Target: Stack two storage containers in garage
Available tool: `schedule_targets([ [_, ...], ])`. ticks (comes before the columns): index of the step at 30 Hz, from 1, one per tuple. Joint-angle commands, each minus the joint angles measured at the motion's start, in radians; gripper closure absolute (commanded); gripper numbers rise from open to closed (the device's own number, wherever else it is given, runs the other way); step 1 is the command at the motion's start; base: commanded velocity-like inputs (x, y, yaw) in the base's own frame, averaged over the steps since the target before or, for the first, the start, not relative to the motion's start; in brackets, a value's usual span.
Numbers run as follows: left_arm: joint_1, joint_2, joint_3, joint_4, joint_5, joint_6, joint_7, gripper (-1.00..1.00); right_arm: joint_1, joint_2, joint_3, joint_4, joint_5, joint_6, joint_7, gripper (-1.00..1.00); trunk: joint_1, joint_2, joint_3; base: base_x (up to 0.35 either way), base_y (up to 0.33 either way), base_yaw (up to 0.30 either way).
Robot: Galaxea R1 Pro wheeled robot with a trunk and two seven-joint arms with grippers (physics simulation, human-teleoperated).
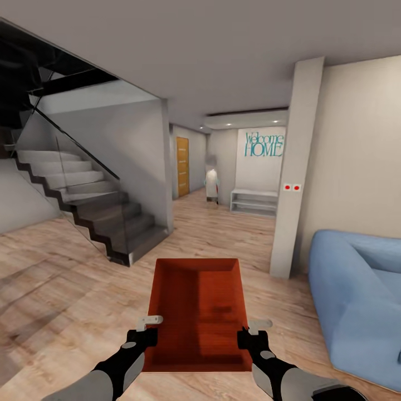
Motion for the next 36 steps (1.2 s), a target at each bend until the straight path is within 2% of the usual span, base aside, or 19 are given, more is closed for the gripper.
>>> schedule_targets([
  [1,-0.001,0.028,0.010,0.002,0.006,-0.004,0.017,1.00,-0.002,0.000,-0.008,0.002,-0.031,-0.009,-0.006,1.00,0.001,-0.001,-0.001,0.321,0.000,0.000],
  [36,-0.001,0.031,0.010,0.002,0.006,-0.004,0.017,1.00,-0.002,0.000,-0.008,0.002,-0.031,-0.009,-0.006,1.00,0.001,-0.001,-0.001,0.321,0.000,0.000],
])
